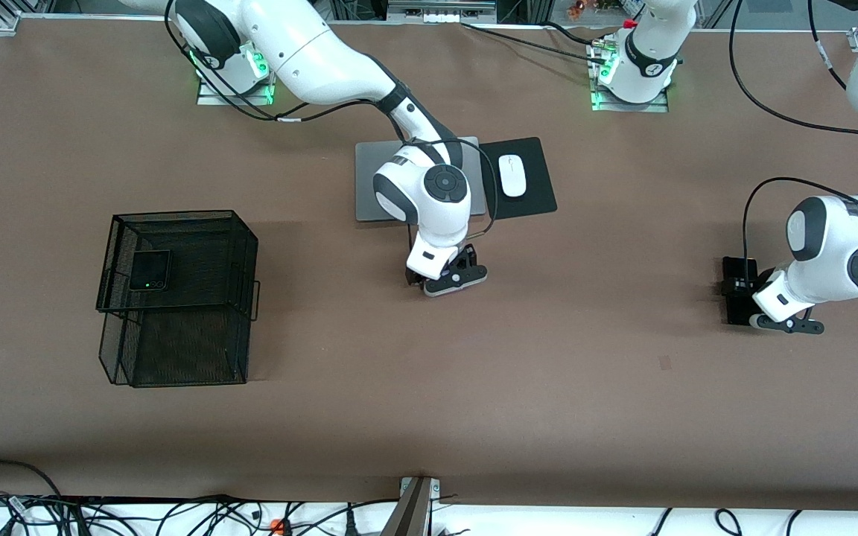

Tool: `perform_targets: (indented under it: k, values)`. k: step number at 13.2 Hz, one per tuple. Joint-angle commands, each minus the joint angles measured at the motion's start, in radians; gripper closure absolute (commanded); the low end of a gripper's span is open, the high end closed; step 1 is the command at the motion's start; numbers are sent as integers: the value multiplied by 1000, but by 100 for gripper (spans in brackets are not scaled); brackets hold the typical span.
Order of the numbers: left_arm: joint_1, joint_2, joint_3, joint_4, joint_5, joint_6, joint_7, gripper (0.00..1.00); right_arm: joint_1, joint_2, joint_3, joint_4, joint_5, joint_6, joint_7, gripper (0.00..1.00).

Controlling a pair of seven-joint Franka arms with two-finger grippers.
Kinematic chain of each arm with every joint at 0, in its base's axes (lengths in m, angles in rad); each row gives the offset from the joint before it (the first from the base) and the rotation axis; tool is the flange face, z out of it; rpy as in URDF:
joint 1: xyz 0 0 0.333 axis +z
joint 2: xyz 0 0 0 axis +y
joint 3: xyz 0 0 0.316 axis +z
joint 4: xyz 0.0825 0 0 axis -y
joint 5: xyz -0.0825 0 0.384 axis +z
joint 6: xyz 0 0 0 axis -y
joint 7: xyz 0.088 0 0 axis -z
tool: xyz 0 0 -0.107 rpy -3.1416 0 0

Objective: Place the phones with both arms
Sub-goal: 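Carry the white phone into the organizer while the left gripper moves the slab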

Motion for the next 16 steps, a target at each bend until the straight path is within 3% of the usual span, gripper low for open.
perform_targets:
  k: [1,3,11,16]
  values:
    - [3,0,-10,7,-22,0,10,71,-17,-11,22,-21,14,8,-26,0]
    - [6,-19,-48,21,-24,-22,10,72,-17,-11,22,-26,40,16,-28,0]
    - [-44,-16,-258,308,-33,-485,-50,72,-20,-9,40,-47,92,53,-14,0]
    - [-153,-9,-263,340,-324,-512,-59,72,-24,-3,40,-52,94,83,-11,0]
